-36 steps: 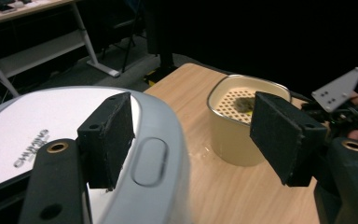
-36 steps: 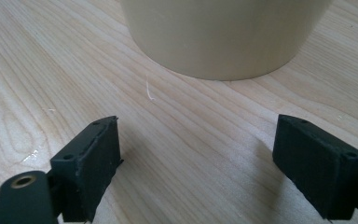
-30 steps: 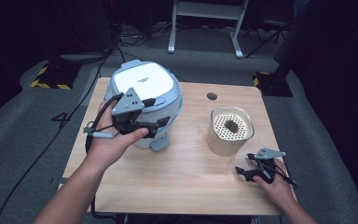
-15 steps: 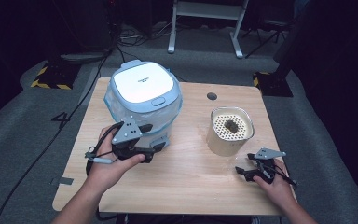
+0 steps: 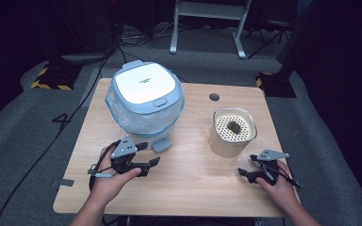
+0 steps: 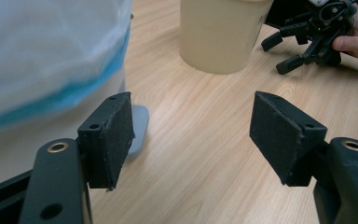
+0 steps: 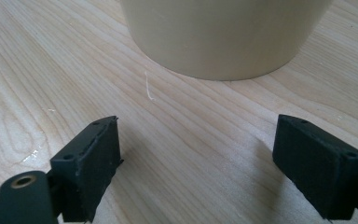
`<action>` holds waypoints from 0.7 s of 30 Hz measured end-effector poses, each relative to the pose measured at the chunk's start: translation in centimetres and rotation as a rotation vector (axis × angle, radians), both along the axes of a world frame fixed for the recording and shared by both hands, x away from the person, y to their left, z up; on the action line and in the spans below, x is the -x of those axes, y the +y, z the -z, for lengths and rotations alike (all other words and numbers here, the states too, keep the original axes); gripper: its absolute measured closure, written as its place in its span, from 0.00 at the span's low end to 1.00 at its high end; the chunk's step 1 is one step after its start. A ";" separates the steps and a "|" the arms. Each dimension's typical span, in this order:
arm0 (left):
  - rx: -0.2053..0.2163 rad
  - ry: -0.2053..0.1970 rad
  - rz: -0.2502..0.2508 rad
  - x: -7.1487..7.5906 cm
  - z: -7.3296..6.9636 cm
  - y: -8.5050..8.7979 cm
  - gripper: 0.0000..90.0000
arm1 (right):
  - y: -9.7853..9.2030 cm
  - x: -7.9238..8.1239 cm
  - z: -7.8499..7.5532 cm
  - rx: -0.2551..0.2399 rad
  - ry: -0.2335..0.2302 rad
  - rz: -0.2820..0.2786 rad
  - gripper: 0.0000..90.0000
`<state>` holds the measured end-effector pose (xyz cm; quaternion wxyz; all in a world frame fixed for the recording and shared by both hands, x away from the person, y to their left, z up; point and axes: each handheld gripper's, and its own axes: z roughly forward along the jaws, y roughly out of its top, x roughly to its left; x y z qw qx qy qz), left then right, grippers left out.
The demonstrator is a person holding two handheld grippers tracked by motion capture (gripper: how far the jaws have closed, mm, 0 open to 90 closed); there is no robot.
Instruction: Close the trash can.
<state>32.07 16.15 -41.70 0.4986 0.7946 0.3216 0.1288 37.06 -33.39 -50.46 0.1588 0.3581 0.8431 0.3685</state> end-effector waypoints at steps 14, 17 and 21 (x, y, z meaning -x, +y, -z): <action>-0.054 0.127 -0.057 -0.5 5.1 0.0 0.35 | 0.0 0.0 0.0 0.000 0.000 0.000 0.17; -0.089 0.145 -0.073 -0.8 5.9 -0.1 0.35 | 0.0 0.0 0.0 0.000 0.000 0.000 0.17; -0.110 0.181 -0.084 -1.1 7.0 0.1 0.34 | 0.0 0.0 0.0 0.000 0.000 0.000 0.17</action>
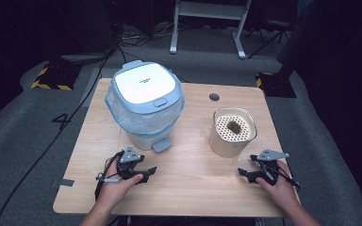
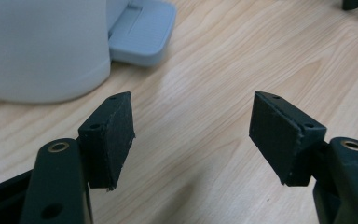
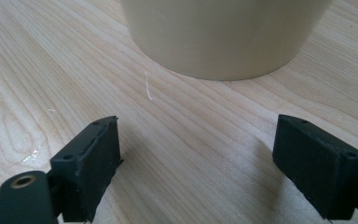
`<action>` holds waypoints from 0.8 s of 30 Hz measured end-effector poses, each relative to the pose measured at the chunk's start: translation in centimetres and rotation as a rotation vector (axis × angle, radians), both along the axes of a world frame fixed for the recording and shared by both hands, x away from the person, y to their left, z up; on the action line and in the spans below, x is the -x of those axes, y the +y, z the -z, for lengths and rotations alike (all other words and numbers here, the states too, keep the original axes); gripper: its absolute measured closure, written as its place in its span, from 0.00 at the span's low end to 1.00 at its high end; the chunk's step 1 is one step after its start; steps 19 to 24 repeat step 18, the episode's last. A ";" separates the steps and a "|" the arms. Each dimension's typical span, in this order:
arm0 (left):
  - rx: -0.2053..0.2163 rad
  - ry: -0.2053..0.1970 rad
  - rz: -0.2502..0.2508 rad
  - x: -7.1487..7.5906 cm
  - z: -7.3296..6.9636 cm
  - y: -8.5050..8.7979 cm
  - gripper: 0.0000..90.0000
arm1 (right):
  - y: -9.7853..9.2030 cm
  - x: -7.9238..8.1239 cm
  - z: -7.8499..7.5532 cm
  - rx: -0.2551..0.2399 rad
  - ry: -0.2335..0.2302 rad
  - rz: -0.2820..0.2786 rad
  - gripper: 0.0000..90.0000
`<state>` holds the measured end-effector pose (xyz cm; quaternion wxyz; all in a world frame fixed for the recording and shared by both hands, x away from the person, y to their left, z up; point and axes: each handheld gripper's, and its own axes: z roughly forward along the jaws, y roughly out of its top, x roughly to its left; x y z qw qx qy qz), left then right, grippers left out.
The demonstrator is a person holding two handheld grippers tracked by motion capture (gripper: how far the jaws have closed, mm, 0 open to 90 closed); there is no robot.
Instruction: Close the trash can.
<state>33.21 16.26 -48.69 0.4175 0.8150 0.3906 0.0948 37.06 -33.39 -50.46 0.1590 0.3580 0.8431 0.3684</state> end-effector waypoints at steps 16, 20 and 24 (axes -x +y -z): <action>-0.183 -0.021 -0.017 -0.6 1.7 0.0 0.17 | 0.0 0.0 0.0 -0.002 -0.001 0.001 0.17; -0.183 -0.020 -0.022 -0.5 1.7 0.0 0.17 | 0.0 0.0 0.0 -0.001 -0.001 0.001 0.17; -0.183 -0.020 -0.022 -0.5 1.7 0.0 0.17 | 0.0 0.0 0.0 -0.001 -0.001 0.001 0.17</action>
